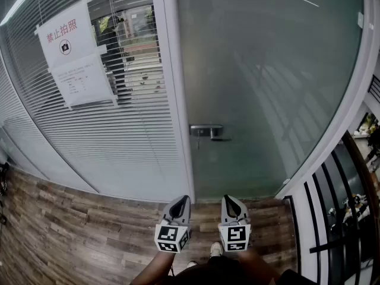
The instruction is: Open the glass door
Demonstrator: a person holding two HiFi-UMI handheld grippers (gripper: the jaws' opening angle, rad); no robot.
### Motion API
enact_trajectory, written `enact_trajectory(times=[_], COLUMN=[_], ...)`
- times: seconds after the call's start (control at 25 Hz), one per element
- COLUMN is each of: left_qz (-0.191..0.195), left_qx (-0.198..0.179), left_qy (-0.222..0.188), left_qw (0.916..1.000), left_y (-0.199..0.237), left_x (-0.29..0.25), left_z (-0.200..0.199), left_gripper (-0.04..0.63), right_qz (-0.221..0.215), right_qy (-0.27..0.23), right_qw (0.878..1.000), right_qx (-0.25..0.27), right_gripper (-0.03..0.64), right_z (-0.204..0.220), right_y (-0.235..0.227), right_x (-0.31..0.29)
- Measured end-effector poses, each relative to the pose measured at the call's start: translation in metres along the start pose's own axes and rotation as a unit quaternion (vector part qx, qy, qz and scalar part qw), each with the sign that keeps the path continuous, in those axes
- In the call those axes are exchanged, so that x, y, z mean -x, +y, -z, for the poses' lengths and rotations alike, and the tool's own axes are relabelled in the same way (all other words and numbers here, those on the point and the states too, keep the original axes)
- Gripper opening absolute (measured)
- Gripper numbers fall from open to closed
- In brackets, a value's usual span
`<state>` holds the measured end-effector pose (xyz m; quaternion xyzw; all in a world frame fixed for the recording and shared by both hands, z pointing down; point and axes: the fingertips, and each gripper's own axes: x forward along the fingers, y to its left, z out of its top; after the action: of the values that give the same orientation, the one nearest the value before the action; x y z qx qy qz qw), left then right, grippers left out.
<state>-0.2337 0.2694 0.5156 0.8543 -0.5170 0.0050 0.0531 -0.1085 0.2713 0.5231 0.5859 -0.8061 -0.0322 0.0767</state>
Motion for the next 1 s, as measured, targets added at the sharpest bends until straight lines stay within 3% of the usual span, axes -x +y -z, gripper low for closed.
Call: enact_trajectory(times=[0.6, 1.0], left_qz=[-0.026, -0.063], left_qx=[-0.011, -0.021], left_qy=[0.008, 0.018], left_qw=[0.9996, 0.9976], left_y=[0.009, 0.023], left_x=[-0.113, -0.144], left_z=[-0.007, -0.012], left_gripper=[0.002, 0.002], right_qz=[-0.017, -0.034], right_qy=[-0.001, 0.003], right_qw=[1.0, 0.999], right_qx=[-0.001, 0.004], right_gripper=[0.015, 0.015], right_z=[0.0, 0.004], right_y=[-0.089, -0.127], right_x=[-0.092, -0.117])
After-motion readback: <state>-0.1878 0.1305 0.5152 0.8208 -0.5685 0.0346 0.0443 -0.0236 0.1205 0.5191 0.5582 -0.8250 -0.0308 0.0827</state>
